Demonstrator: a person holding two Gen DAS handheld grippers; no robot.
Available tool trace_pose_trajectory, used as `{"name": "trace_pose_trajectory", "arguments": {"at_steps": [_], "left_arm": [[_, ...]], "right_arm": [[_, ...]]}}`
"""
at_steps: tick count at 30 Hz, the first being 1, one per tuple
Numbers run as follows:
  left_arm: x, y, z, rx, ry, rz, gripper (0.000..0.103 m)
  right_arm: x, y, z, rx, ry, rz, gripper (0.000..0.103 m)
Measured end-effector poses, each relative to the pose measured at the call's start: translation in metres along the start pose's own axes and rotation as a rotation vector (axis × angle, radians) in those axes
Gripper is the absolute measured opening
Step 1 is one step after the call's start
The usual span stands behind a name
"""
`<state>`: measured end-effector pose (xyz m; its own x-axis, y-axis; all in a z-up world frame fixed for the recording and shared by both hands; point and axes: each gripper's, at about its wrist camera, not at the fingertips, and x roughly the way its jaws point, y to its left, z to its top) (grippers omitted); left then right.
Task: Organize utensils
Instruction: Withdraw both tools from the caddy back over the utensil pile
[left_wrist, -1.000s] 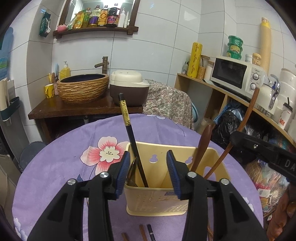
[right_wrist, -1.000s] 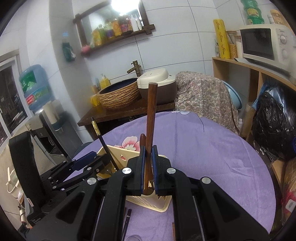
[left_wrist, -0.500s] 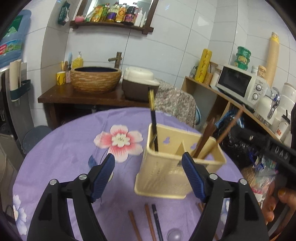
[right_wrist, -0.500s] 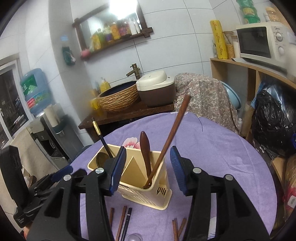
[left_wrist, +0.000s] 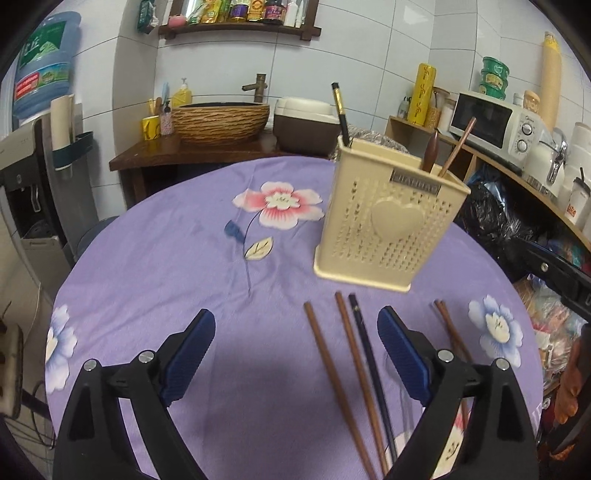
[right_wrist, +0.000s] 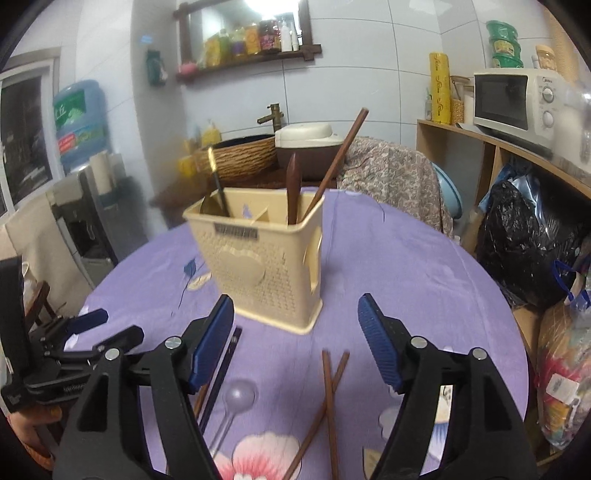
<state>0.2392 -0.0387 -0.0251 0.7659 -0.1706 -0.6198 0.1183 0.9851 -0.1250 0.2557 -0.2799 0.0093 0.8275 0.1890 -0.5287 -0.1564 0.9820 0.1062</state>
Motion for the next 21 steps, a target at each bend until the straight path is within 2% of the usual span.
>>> {"name": "trace_pose_trajectory", "arguments": {"at_steps": [5, 9, 15, 21], "left_arm": [[0.0, 0.006, -0.029, 0.013, 0.072, 0.025, 0.089], [0.002, 0.014, -0.05, -0.012, 0.128, 0.011, 0.088], [0.003, 0.018, -0.069, -0.015, 0.185, 0.009, 0.07], [0.009, 0.009, -0.071, -0.009, 0.215, -0.016, 0.059]], "right_arm": [[-0.009, 0.0, -0.039, -0.019, 0.055, -0.006, 0.072], [-0.019, -0.008, -0.069, 0.015, 0.076, -0.034, 0.072], [-0.022, -0.013, -0.097, 0.04, 0.116, -0.06, 0.072], [-0.026, -0.021, -0.101, 0.046, 0.124, -0.09, 0.072]]}}
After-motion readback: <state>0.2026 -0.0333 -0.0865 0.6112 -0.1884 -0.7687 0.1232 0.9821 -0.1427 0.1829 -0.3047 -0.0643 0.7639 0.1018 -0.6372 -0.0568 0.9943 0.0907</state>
